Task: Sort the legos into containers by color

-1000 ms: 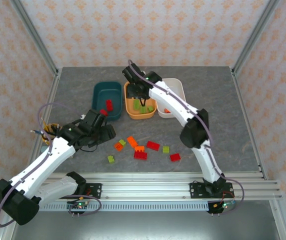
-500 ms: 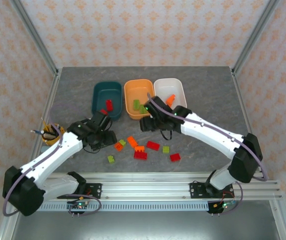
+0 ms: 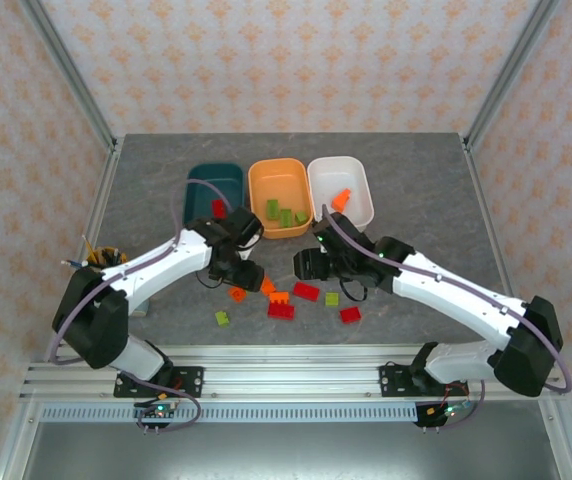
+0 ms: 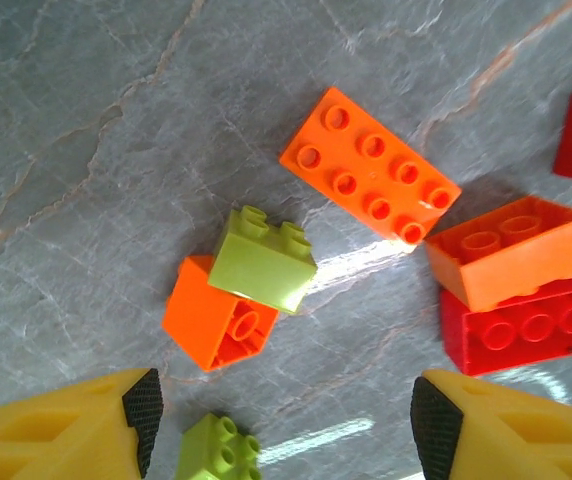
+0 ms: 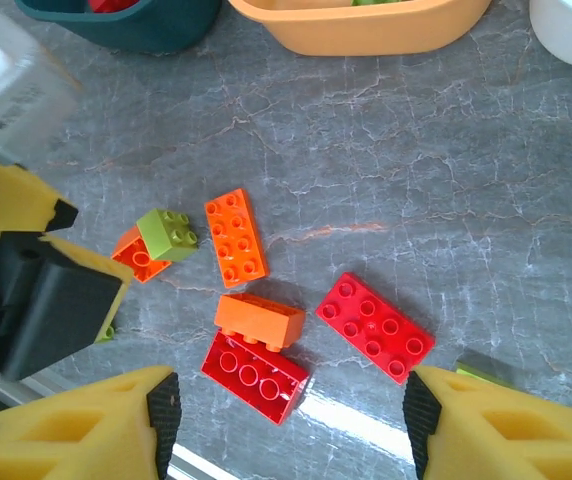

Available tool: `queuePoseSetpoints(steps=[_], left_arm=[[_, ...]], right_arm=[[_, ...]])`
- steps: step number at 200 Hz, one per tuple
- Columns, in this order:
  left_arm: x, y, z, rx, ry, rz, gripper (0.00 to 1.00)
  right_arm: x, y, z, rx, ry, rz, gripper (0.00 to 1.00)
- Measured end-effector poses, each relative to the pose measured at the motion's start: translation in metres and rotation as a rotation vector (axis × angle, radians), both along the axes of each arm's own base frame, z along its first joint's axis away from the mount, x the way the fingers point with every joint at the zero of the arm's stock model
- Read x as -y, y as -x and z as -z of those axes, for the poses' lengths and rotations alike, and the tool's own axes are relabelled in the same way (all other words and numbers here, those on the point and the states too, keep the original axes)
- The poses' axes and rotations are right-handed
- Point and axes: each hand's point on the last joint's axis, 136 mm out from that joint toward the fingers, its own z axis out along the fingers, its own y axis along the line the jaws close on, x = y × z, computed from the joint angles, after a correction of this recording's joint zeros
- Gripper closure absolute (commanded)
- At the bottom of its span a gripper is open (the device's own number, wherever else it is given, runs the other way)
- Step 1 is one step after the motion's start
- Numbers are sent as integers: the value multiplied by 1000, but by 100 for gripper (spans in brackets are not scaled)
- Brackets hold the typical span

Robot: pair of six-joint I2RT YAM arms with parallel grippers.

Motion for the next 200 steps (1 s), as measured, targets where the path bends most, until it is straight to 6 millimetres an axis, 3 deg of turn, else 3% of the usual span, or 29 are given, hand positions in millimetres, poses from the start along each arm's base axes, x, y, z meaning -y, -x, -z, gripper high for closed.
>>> queuePoseSetpoints(steps=[64,129,200], left_arm=[[4,-7,26,-65,-60,117,31],[2,-11,40,-78,-97,141,51],[5,-15,50,-81,-99,141,48]], right_arm=[[6,6,6,-19,-14,29,36],[7,6,7,-24,-18,38,36],[5,5,8,-27,-20,41,36]])
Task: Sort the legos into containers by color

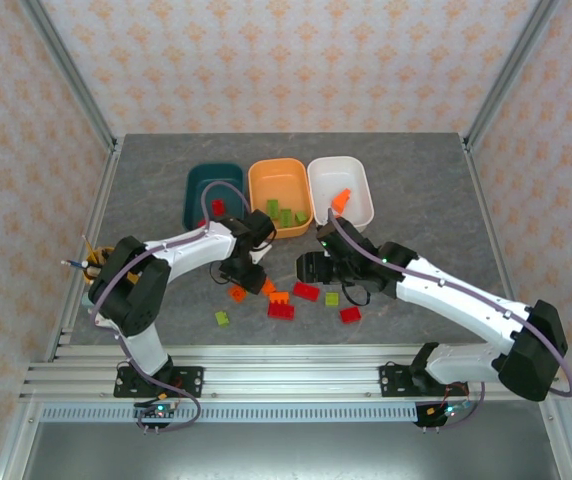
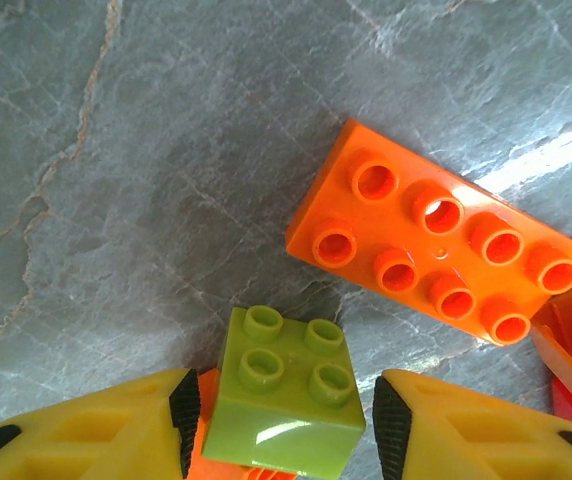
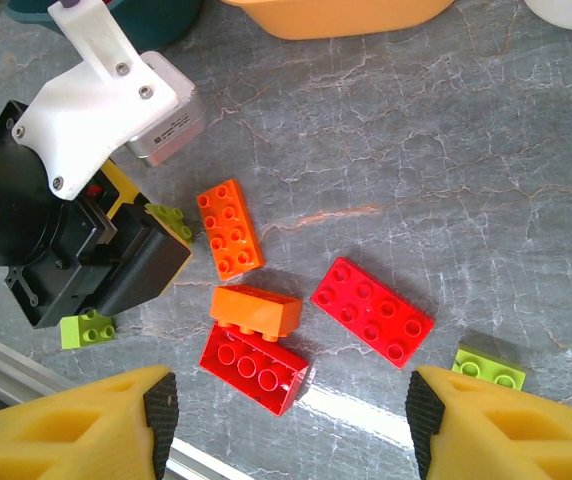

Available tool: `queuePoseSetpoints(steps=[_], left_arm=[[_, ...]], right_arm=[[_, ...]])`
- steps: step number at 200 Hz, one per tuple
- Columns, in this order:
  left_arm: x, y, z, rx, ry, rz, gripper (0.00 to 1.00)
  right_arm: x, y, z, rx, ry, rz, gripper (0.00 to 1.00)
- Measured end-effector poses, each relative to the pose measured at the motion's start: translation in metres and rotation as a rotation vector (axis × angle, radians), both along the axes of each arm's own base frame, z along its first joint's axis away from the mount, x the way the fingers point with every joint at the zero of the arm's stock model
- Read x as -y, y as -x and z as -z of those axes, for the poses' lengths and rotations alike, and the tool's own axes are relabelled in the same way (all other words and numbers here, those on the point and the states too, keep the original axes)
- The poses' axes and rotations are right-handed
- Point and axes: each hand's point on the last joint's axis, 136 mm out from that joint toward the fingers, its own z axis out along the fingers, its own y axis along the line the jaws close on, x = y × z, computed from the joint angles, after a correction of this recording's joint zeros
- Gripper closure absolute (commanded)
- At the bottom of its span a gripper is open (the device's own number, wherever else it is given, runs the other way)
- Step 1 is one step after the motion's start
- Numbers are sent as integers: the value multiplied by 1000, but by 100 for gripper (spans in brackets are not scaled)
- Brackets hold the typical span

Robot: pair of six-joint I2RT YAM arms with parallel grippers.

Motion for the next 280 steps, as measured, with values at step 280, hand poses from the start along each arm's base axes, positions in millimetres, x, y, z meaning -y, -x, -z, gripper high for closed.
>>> queuePoseSetpoints(steps=[280], left_arm=[[68,-264,-47,337,177,-395,64]], right_arm=[[27,-150,-85,268,-347,337,23]])
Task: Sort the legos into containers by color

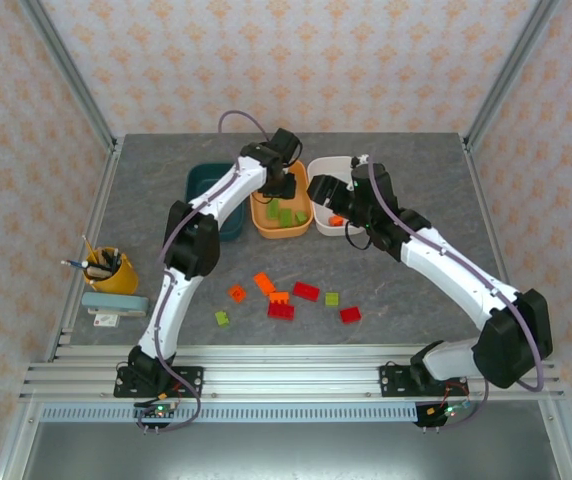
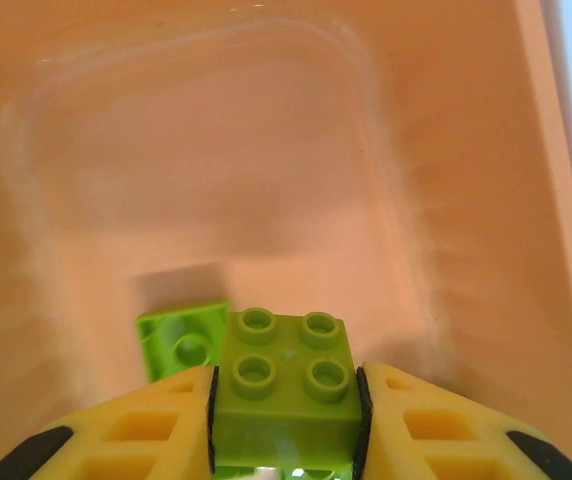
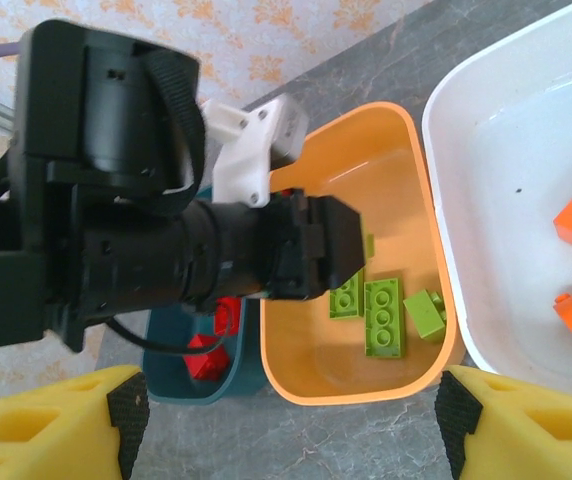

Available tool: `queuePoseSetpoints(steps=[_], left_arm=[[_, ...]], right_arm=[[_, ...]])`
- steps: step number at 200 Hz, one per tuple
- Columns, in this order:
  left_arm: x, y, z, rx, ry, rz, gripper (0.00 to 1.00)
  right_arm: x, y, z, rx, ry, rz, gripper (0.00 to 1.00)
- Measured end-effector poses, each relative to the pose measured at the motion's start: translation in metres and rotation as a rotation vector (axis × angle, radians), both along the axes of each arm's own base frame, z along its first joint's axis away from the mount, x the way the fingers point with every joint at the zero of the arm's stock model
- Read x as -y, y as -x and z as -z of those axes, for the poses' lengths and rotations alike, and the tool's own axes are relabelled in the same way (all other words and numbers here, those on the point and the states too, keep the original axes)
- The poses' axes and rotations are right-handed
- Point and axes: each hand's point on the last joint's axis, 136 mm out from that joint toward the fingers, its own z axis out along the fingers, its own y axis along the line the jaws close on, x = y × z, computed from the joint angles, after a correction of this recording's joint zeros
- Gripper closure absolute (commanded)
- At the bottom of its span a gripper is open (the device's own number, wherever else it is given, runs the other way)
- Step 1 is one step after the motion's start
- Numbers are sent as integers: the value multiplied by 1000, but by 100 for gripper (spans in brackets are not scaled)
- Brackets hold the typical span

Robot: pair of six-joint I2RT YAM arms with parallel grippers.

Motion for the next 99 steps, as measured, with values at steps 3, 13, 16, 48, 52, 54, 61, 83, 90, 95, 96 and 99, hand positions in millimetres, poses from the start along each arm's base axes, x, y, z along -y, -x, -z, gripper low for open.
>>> queuePoseSetpoints(steps=[3,13,16,48,52,54,61,83,90,95,96,99], left_arm=[[1,-1,2,-4,5,-2,64],[4,-3,8,-13,17,-6,62],[5,-3,11,-18,19,-8,61],[8,-1,26,-51,32,-17,43],[8,-1,26,-54,35,-28,41],[8,-1,26,-55,34,-23,40],[8,-1,27,-56,35,-26,38],[8,-1,24,-54,38,-31,33],[8,0,21,-54,38,-32,33],[7,1,18,-52,37,-32,33],[7,1,18,-52,37,-33,32],[7,1,16,-51,38,-33,32]], right_arm=[[0,0,1,-2,1,-2,22],[-1,0,2,-7,0,-7,22],[-2,1,3,-8,-1,-10,23],[-3,4,8,-30,6,-26,23],[-3,5,9,-35,9,-28,23],[-3,6,10,-38,12,-29,23],[-2,7,12,-45,23,-34,23],[1,15,24,-79,76,-60,24],[1,18,29,-90,101,-72,25],[2,21,32,-97,120,-83,25],[2,21,33,-99,127,-85,25],[2,23,35,-105,138,-92,25]])
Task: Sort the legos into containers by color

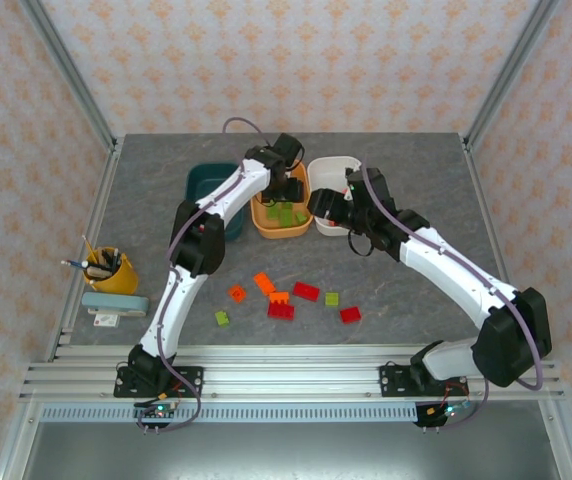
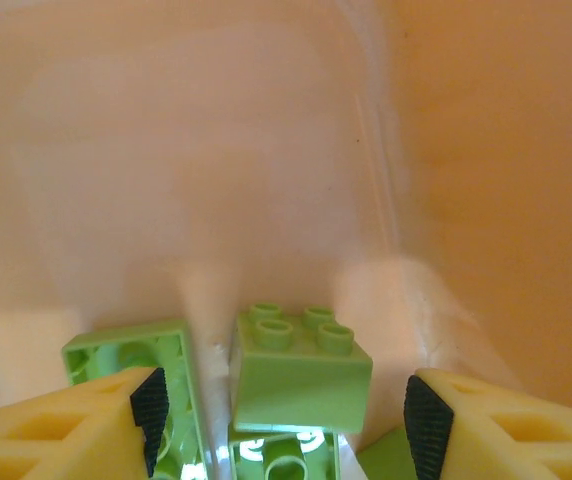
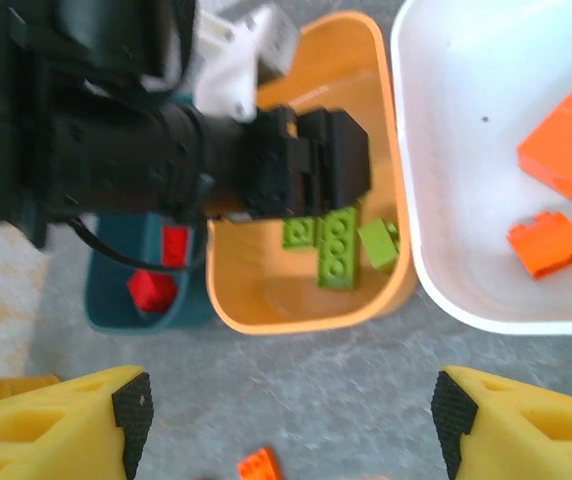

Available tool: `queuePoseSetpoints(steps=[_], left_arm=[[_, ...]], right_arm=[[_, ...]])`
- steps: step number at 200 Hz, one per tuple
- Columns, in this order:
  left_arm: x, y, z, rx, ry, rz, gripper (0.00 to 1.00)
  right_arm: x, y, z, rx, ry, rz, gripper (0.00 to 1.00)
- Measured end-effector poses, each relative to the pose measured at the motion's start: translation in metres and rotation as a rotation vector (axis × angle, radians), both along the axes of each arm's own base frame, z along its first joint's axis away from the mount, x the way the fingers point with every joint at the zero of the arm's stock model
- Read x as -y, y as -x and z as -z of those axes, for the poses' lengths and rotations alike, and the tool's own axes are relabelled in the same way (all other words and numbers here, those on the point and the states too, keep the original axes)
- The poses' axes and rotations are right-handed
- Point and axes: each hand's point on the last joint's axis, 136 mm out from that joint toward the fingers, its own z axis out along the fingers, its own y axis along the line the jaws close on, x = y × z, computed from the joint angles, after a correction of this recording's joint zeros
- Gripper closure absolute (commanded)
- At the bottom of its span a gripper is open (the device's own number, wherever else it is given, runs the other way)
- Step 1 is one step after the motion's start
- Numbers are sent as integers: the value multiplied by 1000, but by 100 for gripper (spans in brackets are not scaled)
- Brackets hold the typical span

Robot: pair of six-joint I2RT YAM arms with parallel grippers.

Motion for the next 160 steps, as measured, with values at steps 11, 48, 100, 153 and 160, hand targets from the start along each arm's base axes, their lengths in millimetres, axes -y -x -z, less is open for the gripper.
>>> queuePoseSetpoints(steps=[11,48,100,153,160], left_arm=[[-1,2,-13,15,6,-4,32],[-32,36,-91,96,27,-101,29],[-138,152,-169,228,64,-384,22],[-191,286,-137,204,107,-520,8],[-197,300,-139,222,132,-538,7]], right_arm=[[-4,10,7,-14,51,-40,25],[-46,56,22,-33,189,-264,27],[-121,117,68,-105,352,-590,27],[-179,139,114,-182,458,-756,24],[-185,139,119,-192,465,-764,24]])
